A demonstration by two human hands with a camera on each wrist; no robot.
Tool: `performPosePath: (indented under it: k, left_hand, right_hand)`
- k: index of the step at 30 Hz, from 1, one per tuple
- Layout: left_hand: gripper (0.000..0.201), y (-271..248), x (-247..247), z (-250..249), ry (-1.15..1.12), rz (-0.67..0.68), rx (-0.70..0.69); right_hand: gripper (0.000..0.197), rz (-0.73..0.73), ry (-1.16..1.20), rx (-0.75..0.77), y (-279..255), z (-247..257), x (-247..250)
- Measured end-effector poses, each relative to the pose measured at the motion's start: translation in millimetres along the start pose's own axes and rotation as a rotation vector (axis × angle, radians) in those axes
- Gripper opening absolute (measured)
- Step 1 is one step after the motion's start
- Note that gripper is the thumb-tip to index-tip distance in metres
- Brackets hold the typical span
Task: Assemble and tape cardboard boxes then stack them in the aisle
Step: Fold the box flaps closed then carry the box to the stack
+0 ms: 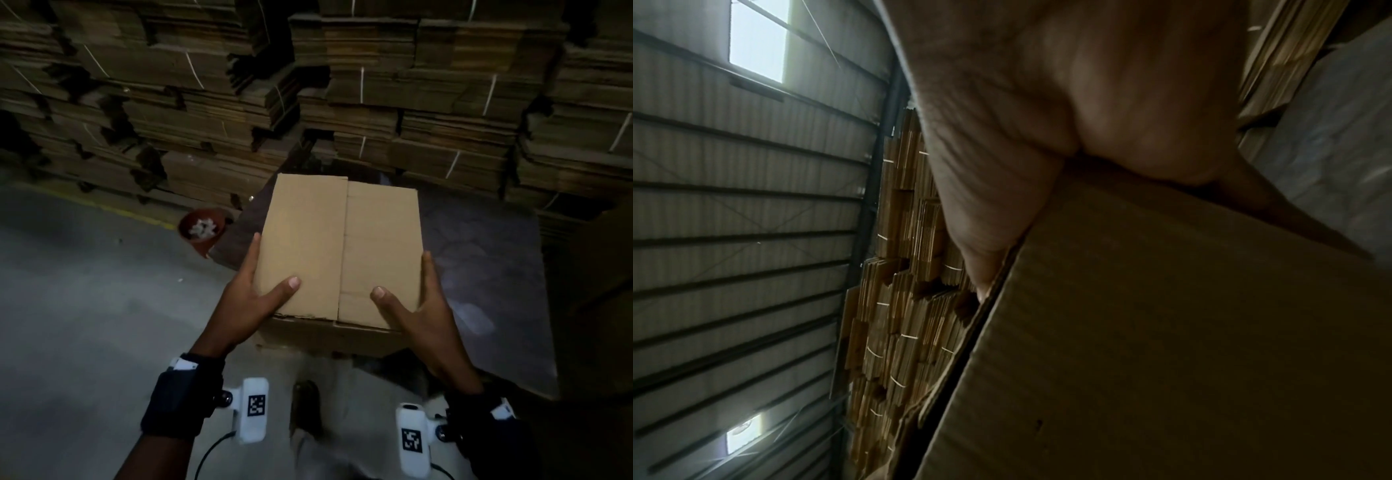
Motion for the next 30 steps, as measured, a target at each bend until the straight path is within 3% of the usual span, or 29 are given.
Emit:
performPosePath:
  k: [6,12,21,30]
  left_hand:
    - [0.100,99,68,3,0.012,0.020,0.011]
    - [0.100,185,110,9,0.010,0.039,0.021]
    - [0.088,286,149,22,0.094,0.118,0.063]
    - [0.092,353,183,48,0.419,0.231,-0.052]
  right_hand:
    - [0.107,-0.014,0.057,-0.004,115,13,-24]
    - [0.101,-0.050,0.065,-0.029,195,21,-45]
    - [0.098,-0.188,0.043,-0.107,279,19,-71]
    - [0.091,-0.281,-0.134,-0.194,327,32,-91]
Point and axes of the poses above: each hand's wrist, its own y-axis towards the middle knuckle, its own x-axis out of the back of the hand, z = x × y, the point moved 1 cm from there along y, towards the middle knuckle, and after that the axes turned 15 degrees about z, right-handed, at the moved point
